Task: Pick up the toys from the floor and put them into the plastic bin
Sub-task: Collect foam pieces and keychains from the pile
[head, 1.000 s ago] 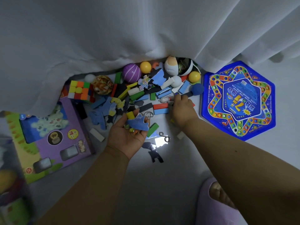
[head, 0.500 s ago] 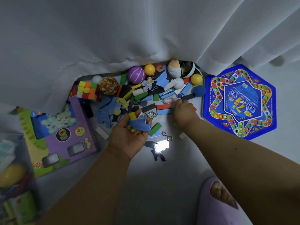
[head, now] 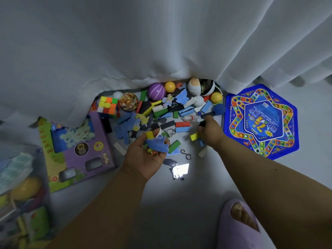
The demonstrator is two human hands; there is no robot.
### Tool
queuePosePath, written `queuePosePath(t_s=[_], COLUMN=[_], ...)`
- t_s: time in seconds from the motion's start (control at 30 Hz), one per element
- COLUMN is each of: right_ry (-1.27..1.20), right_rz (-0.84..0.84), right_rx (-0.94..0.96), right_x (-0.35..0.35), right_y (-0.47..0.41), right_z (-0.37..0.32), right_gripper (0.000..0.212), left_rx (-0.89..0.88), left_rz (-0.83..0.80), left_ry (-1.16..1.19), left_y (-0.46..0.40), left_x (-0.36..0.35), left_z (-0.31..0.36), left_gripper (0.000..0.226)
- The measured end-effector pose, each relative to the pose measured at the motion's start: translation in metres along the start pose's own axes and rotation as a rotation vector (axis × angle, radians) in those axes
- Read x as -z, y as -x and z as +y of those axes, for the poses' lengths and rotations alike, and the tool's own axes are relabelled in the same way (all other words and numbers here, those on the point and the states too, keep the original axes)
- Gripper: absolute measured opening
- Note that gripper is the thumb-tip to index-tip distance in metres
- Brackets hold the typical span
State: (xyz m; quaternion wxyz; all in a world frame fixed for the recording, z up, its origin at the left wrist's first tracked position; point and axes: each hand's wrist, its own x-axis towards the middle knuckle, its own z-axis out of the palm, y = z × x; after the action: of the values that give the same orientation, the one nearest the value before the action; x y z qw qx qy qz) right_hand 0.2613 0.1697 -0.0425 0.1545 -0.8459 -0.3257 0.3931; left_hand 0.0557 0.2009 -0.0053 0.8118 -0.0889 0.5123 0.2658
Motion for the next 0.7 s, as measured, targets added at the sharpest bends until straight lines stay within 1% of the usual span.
queuePosePath(t_s=[0.07, 0.17, 0.23, 0.27, 0.37, 0.5, 0.6, 0.7], right_ry=[-0.258, -0.662, -0.851, -0.914, -1.028, -1.147, -1.145, -1.157], right_rz=[-0.034, -0.117, -0.18, -0.201, -0.256, -0.336, -0.357, -0.422], right_rx=[-0.071, -0.161, -0.166, -0.16, -0.114, -0.034, -0.004, 0.042], right_x=[0.004, 0.009, 0.012, 0.013, 0.019, 0.019, 0.012, 0.003], right_y=[0.013, 0.037, 0.055, 0.064, 0.096, 0.139, 0.171, 0.208], right_z=[-0.01, -0.036, -0.056, -0.066, -0.098, -0.134, -0.163, -0.196], right_gripper=[0.011, 0.013, 0.006, 0.01, 0.019, 0.023, 0.028, 0.026], left_rx=[-0.008, -0.037, -0.058, -0.067, -0.097, -0.123, -0.182, -0.259], left_rz=[-0.011, -0.029, -0.05, -0.062, -0.085, -0.147, -0.157, -0.139], left_ry=[0.014, 0.045, 0.062, 0.071, 0.074, 0.048, 0.036, -0.006], left_y=[0.009, 0.028, 0.044, 0.053, 0.082, 0.13, 0.176, 0.224], left_x=[-0.001, -0.002, -0.002, -0.003, -0.003, -0.007, -0.011, -0.005], left_z=[0.001, 0.006, 0.01, 0.012, 0.018, 0.034, 0.053, 0.077], left_gripper=[0.049, 0.051, 0.053, 0.054, 0.053, 0.053, 0.041, 0.039])
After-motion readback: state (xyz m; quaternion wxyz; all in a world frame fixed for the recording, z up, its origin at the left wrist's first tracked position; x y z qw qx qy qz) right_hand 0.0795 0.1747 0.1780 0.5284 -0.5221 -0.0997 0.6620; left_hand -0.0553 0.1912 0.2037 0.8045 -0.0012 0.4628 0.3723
